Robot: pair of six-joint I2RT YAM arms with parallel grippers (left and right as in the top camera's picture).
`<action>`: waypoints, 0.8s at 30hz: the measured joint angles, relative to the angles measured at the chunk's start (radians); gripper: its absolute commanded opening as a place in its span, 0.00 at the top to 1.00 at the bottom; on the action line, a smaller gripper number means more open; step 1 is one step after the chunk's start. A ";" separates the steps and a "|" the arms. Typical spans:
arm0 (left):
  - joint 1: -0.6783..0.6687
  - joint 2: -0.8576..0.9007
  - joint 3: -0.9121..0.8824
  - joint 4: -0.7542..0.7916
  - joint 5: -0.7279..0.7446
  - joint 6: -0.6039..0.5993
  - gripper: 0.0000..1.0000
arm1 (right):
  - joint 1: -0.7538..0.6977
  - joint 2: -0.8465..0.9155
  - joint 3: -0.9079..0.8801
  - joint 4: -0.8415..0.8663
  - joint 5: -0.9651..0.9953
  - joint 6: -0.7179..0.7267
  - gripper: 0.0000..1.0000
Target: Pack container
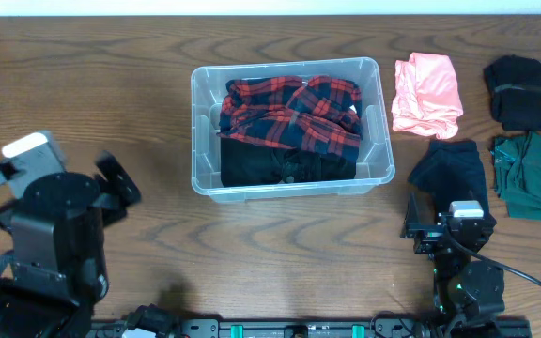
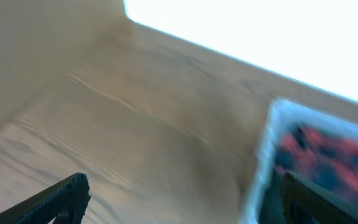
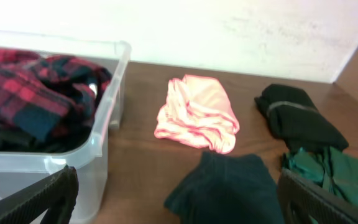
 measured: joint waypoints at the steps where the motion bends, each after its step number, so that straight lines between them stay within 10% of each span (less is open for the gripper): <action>1: 0.000 0.006 0.000 0.037 -0.060 0.000 0.02 | 0.000 0.000 0.000 0.002 -0.002 -0.001 0.01; 12: 0.160 0.224 0.000 0.352 -0.418 -0.003 0.02 | 0.000 0.000 0.000 -0.058 -0.026 -0.004 0.01; 24: 0.665 0.493 -0.002 0.403 0.434 0.163 0.02 | 0.000 0.000 0.000 -0.068 -0.057 -0.004 0.01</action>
